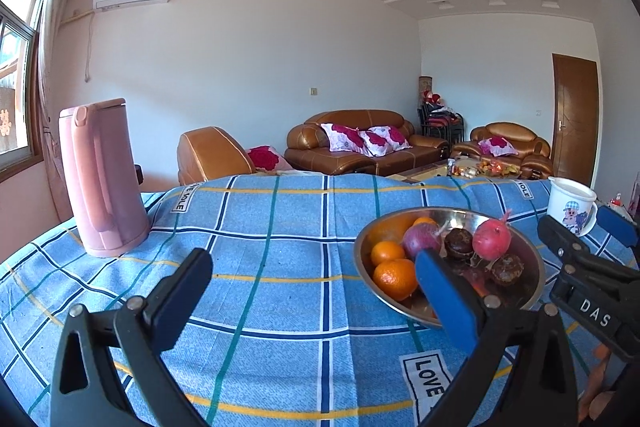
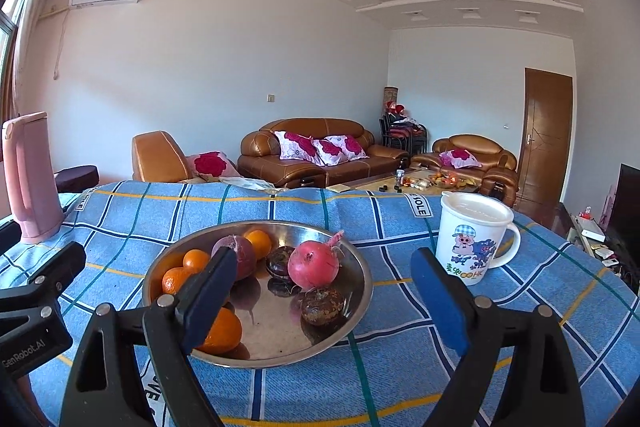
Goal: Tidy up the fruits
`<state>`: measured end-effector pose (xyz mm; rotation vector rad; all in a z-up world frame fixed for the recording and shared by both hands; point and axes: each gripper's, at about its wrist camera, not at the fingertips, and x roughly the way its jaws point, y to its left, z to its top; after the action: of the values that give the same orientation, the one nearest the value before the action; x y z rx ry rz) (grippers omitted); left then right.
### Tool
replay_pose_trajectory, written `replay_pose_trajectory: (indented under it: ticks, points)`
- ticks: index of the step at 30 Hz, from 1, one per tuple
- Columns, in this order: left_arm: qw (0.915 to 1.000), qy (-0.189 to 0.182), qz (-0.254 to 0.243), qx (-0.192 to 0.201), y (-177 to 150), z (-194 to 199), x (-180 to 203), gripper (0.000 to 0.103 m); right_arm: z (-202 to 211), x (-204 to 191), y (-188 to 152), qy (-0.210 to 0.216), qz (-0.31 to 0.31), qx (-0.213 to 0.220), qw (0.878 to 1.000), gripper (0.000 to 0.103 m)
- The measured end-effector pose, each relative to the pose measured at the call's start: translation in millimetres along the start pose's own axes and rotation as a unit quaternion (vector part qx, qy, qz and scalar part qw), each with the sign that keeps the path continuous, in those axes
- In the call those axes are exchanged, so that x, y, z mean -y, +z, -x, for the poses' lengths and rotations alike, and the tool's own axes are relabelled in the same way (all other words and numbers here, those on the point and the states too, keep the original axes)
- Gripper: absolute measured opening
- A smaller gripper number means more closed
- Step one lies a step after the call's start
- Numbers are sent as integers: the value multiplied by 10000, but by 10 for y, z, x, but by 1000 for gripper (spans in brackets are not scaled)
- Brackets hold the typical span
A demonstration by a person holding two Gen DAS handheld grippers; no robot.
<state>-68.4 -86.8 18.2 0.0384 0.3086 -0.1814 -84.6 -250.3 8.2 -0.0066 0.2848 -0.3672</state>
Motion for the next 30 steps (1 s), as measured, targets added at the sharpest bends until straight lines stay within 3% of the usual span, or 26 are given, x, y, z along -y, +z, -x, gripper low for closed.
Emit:
replay_pose_trajectory:
  ticks: [30]
  points:
    - [9999, 51, -108, -42, -2, 14, 29, 103, 36, -40, -3, 88, 41, 17, 10000, 90]
